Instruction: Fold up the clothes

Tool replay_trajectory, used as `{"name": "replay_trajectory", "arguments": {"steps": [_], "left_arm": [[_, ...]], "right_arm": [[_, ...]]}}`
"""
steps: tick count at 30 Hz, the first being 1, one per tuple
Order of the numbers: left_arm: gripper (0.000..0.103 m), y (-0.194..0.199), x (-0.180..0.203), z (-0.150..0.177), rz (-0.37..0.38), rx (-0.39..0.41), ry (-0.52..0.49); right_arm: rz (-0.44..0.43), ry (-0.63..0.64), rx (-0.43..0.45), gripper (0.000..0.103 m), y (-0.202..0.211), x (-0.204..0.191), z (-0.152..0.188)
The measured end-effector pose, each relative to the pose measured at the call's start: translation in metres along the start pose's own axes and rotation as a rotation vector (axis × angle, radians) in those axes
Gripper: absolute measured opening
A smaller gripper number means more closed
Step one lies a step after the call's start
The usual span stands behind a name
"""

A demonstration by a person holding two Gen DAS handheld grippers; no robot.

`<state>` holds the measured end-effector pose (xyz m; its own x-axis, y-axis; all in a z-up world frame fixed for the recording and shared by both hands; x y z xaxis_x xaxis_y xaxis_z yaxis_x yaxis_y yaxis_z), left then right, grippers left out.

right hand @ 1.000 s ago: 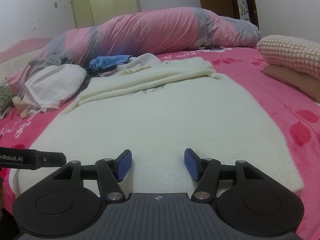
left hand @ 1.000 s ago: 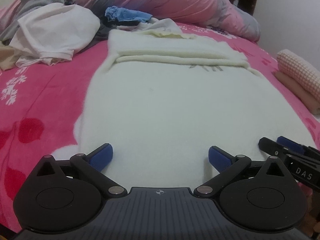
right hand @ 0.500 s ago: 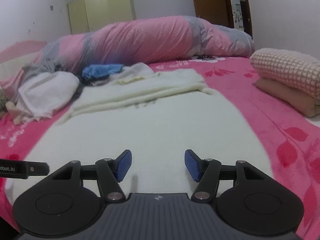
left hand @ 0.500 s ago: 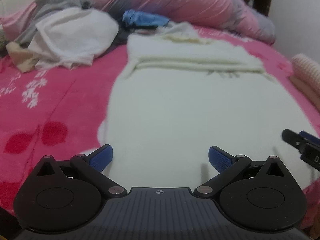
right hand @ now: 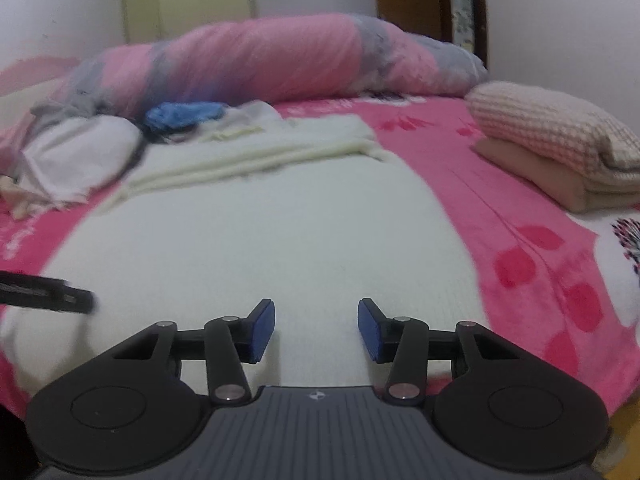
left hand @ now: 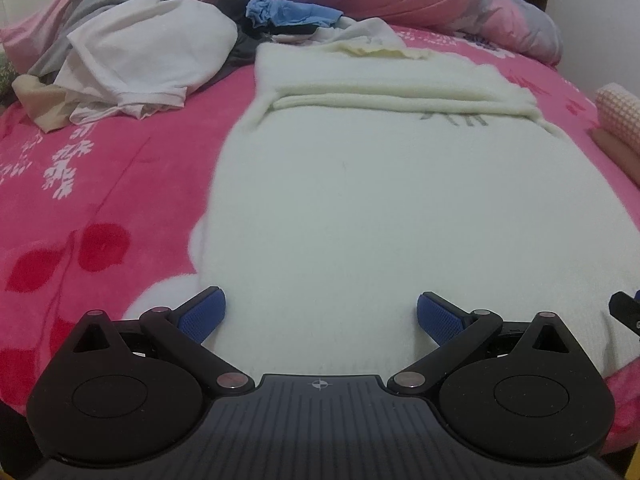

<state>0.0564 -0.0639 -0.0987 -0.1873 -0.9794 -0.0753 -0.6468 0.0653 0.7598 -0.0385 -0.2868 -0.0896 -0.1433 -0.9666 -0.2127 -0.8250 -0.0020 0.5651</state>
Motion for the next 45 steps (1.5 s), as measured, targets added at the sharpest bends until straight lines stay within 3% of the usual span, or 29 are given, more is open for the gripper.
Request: {"name": "replay_trajectory", "arguments": {"steps": [4, 8, 17, 22, 45], "left_arm": [[0.103, 0.001, 0.0, 0.002, -0.001, -0.002, -0.005], [0.103, 0.001, -0.001, 0.003, 0.005, -0.002, 0.0], [0.103, 0.001, -0.001, 0.006, 0.002, 0.002, 0.0], [0.103, 0.001, -0.002, 0.007, 0.002, 0.003, 0.003], [0.103, 0.002, -0.005, 0.013, -0.014, 0.002, -0.008]], "right_arm": [[0.036, 0.092, 0.026, 0.048, -0.005, -0.016, 0.003], [0.12, 0.096, 0.013, 0.048, -0.014, 0.0, 0.006], [0.12, -0.011, 0.053, 0.048, -0.005, 0.031, -0.021], [0.139, -0.056, 0.01, 0.048, -0.024, 0.05, -0.013], [0.181, 0.034, 0.047, 0.049, -0.007, 0.042, 0.009]]}}
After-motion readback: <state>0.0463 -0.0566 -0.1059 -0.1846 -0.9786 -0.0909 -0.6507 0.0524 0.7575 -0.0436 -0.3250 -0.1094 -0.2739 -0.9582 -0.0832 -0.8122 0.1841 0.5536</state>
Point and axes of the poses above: each gripper's, at about its wrist camera, not at the fingertips, and y roughly against the way its jaws point, x to its right, z to its underside, the point moved 5 cm from there along -y, roughly the way its jaws point, and after that the axes turned 9 degrees about -y, right-handed, at the moved point
